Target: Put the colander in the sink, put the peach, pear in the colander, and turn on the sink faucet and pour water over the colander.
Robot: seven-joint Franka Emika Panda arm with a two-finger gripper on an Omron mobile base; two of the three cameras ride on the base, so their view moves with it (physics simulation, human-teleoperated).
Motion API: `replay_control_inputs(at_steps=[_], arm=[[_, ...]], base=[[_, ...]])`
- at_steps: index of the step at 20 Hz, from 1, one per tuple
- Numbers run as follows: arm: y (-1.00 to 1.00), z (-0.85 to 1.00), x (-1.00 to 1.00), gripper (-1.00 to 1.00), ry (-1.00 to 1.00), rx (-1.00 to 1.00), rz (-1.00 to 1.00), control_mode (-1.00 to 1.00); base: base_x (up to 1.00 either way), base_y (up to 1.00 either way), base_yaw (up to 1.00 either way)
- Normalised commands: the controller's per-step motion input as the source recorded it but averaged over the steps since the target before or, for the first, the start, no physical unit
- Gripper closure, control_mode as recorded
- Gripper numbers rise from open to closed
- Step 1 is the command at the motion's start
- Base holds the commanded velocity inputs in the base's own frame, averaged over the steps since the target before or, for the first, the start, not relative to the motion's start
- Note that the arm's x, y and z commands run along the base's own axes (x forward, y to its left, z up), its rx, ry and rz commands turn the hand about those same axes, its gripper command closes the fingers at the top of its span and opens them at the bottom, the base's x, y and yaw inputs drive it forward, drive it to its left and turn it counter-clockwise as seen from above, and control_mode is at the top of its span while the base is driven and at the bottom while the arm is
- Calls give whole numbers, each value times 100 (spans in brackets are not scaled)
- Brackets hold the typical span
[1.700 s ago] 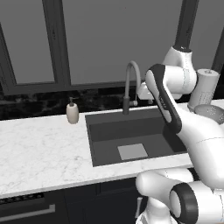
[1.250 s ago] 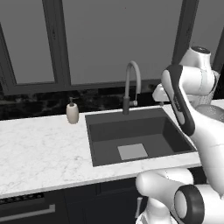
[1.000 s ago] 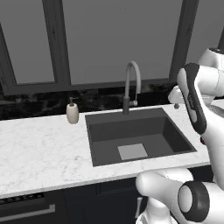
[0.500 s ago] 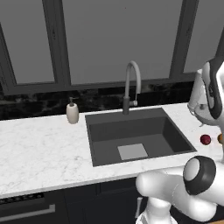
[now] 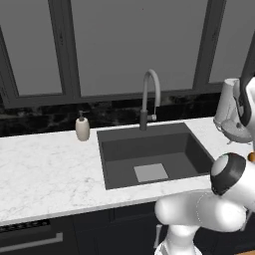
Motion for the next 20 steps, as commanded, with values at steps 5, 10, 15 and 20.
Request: replay_control_inputs(at_steps=[5,10,15,20], arm=[[-59,-13,66,-100,0,0,0,-100],[-45,-24,47,-100,0,0,0,-100],[-22,-9,37,-100,0,0,0,-100],[-16,-25,22,-100,0,0,0,-100]], base=[[0,0,0],[0,0,0],[0,0,0],[0,0,0]])
